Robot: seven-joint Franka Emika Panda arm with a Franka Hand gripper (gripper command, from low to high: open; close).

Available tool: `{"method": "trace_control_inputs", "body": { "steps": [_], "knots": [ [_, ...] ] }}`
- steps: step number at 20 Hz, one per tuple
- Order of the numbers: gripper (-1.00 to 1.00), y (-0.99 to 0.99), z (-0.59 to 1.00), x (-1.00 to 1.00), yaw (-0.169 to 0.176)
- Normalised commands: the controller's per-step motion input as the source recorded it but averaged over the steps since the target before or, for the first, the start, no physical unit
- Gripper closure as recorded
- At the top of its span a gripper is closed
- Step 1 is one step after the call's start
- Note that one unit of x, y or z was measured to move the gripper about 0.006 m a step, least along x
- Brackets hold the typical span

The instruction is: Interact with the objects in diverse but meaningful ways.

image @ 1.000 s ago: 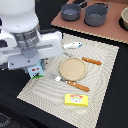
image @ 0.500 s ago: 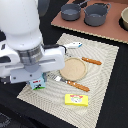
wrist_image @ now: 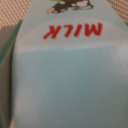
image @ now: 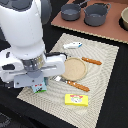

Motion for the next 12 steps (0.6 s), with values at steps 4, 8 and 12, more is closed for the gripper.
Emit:
{"method": "trace_control_inputs", "body": {
  "steps": [4, 8, 12],
  "knots": [
    [-1.0, -0.04, 0.38, 0.06, 0.0],
    [-1.0, 0.23, 0.51, -0.29, 0.048],
    [-1.0, 0.28, 0.28, -0.43, 0.066]
  ]
}}
